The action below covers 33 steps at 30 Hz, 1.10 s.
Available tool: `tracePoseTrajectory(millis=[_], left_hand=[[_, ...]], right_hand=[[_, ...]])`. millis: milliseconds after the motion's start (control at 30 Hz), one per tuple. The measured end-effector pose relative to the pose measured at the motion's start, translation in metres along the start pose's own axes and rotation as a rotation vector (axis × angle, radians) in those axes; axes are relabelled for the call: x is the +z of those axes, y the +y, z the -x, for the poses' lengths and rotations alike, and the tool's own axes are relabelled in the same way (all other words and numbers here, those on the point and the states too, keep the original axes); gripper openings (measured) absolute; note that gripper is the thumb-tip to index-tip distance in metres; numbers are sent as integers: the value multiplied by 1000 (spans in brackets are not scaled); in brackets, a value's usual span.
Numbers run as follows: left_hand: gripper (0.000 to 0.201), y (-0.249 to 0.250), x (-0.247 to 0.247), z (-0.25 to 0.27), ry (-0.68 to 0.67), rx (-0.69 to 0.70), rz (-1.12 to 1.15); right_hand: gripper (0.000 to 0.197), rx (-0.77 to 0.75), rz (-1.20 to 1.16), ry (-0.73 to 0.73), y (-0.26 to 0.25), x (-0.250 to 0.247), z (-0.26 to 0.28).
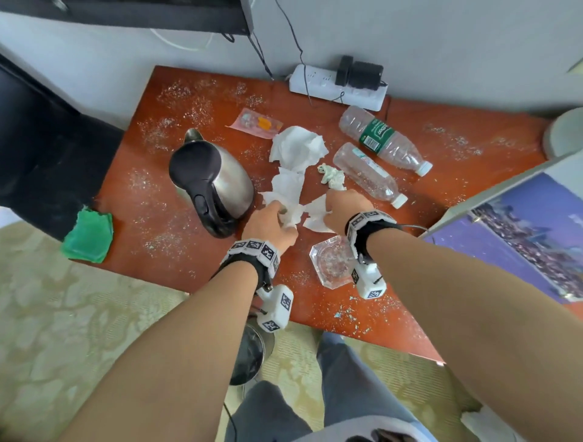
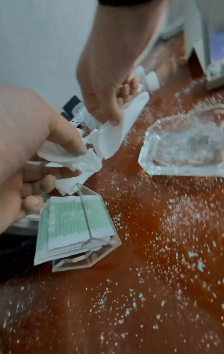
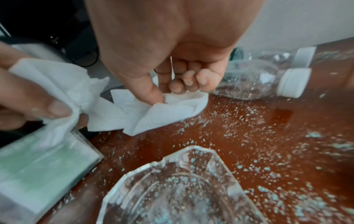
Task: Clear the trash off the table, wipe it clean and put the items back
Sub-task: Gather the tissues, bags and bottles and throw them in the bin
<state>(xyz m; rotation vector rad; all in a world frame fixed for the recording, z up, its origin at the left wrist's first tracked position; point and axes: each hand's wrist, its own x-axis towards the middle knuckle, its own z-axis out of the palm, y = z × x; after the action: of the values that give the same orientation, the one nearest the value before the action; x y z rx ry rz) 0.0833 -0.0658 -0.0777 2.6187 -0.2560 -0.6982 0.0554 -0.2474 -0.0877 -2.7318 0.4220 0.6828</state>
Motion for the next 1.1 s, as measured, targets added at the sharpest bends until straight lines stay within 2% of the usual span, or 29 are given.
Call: tracePoseTrajectory(millis=[67, 167, 333, 500, 600, 733, 833, 1000, 1100], left_hand=[[37, -4, -11, 9, -7, -24, 159], [42, -16, -28, 27, 11, 44, 261], [42, -58, -50, 79, -12, 136, 242], [42, -128, -55, 139, -55, 161, 175], [41, -172, -53, 170, -123, 142, 176], [40, -230, -41, 194, -171, 42, 232], [52, -283, -16, 198, -190, -82, 301], [56, -391, 60, 195, -265, -308, 251], [46, -458, 128, 191, -316, -417, 208]], right_hand=[[26, 48, -22, 42, 0, -6, 15], [27, 126, -30, 140, -4, -10, 46], [26, 283, -53, 289, -28, 6, 117], [23, 323, -133, 353, -89, 49, 189], [28, 272, -148, 284, -135, 78, 217], [21, 180, -155, 176, -191, 119, 230], [15, 143, -161, 63, -223, 159, 223], [8, 67, -214, -121, -257, 281, 186], [11, 70, -207, -223, -260, 376, 164]])
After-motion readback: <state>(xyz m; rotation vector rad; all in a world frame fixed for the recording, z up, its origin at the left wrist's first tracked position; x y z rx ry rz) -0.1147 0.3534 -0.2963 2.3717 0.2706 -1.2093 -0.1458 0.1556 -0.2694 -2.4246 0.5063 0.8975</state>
